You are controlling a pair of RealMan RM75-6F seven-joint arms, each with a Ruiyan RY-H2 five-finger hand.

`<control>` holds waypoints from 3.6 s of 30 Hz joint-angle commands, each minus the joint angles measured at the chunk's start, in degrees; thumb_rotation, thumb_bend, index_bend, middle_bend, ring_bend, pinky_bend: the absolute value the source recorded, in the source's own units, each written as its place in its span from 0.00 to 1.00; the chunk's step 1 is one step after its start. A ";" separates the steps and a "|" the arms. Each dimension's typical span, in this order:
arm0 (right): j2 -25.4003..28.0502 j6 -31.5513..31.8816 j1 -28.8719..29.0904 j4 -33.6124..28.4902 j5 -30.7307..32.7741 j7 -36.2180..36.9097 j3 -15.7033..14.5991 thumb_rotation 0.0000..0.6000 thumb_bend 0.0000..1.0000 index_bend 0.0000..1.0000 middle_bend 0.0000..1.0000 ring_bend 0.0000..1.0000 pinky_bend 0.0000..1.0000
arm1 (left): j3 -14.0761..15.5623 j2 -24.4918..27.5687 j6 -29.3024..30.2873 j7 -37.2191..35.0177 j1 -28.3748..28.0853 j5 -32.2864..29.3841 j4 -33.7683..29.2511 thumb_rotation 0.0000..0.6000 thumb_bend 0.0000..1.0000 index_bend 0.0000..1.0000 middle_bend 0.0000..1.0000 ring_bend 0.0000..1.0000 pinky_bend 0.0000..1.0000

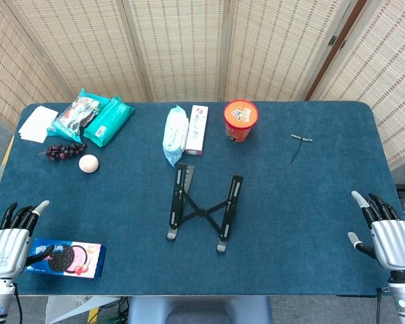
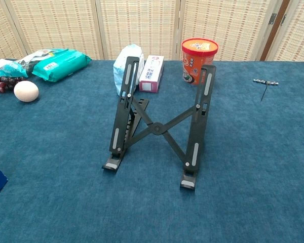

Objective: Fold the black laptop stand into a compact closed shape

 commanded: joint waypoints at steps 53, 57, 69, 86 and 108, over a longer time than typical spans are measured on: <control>1.44 -25.84 24.34 -2.32 -4.07 65.21 0.87 1.00 0.00 0.00 0.08 0.00 0.18 | 0.67 0.20 -0.06 2.66 0.00 0.99 -3.29 1.00 0.14 0.12 0.21 0.16 0.03; -0.47 -27.98 26.48 -1.14 -2.40 66.76 1.91 1.00 0.00 0.00 0.07 0.00 0.12 | 0.66 0.19 -0.20 2.70 0.01 0.74 -3.32 1.00 0.14 0.12 0.21 0.16 0.03; -7.13 -32.30 31.88 3.50 0.35 72.39 4.11 1.00 0.00 0.00 0.06 0.00 0.07 | 0.88 0.14 -0.70 3.01 -0.07 0.61 -3.59 1.00 0.14 0.12 0.21 0.16 0.03; -13.74 -31.80 36.17 8.48 -2.90 83.69 3.16 1.00 0.00 0.00 0.13 0.00 0.10 | 1.16 0.31 -0.81 2.92 0.05 0.71 -3.93 1.00 0.14 0.12 0.21 0.16 0.03; -8.68 -20.07 36.76 -1.70 -15.29 86.22 -4.73 1.00 0.01 0.00 0.16 0.03 0.18 | 1.49 0.21 -0.78 2.59 0.37 0.79 -3.69 1.00 0.14 0.12 0.21 0.16 0.03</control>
